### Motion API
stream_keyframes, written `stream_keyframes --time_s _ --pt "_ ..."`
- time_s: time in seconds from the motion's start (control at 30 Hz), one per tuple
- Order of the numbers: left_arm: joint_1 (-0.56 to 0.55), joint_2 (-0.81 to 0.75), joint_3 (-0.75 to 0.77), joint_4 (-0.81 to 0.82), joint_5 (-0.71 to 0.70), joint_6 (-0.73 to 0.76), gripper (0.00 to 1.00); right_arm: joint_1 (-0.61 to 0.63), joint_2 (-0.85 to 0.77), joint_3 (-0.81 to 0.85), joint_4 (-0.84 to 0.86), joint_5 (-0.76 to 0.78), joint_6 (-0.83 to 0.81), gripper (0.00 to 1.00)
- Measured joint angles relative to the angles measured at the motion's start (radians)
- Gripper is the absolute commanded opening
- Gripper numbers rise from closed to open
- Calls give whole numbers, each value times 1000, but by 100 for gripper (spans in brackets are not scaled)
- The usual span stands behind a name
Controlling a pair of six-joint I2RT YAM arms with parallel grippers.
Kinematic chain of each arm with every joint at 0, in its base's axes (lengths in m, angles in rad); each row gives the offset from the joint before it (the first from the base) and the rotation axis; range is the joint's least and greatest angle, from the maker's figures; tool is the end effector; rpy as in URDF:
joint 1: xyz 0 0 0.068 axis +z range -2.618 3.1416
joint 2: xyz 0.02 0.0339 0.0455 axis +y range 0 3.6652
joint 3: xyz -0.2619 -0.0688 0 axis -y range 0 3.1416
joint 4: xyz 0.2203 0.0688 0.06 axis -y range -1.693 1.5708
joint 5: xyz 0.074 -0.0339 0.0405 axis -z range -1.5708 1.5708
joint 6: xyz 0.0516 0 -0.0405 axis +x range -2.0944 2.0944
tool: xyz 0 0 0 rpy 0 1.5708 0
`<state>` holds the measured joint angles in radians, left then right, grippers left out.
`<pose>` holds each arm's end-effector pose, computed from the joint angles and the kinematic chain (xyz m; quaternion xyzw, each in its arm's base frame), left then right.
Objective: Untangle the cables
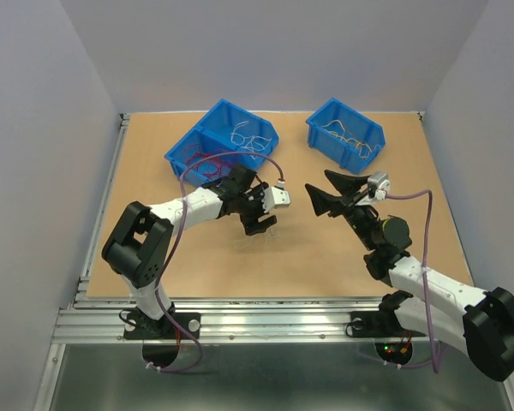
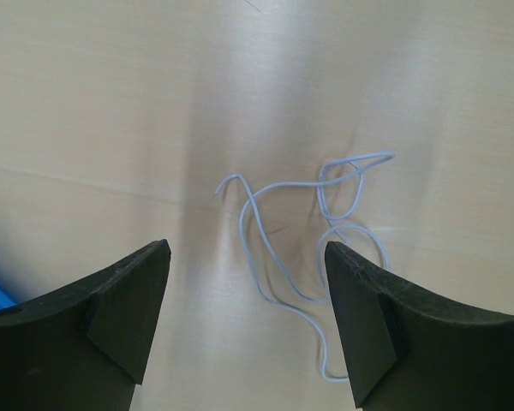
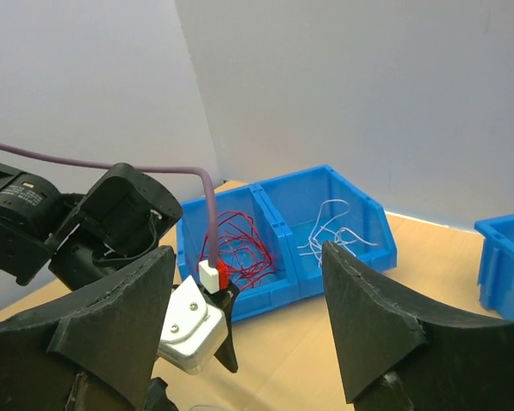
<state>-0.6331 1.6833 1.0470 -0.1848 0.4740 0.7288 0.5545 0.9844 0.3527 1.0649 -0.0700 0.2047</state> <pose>0.2634 -0.2225 0.2033 0.6362 0.6487 -0.2012 0.3659 0.1700 0.1095 0.3026 -0.1227 0.5249 0.3295 0.7751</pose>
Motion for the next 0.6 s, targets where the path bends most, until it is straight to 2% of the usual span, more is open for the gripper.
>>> stream_keyframes --time_s 0.23,0.27,0.33,0.37,0.43,0.47,0.57,0.6 --pt "-3 54 21 -32 8 11 65 0 -1 -55 100 18 0 74" --pt "-3 57 21 -39 8 11 58 -1 -1 -55 109 19 0 74" --pt "-7 64 24 -53 6 18 51 -2 -1 -55 126 21 0 74" --pt "-9 69 29 -61 6 17 43 -4 -1 -55 130 22 0 74" --pt "-13 77 37 -67 5 19 35 -4 -1 -55 136 23 0 74" --pt "-13 82 41 -69 5 22 23 -4 -1 -56 143 23 0 74" --pt "-14 85 44 -74 4 23 0 -4 -5 -87 188 23 -1 74" --pt "-14 85 44 -74 5 23 0 -4 -10 -114 202 23 -3 74"
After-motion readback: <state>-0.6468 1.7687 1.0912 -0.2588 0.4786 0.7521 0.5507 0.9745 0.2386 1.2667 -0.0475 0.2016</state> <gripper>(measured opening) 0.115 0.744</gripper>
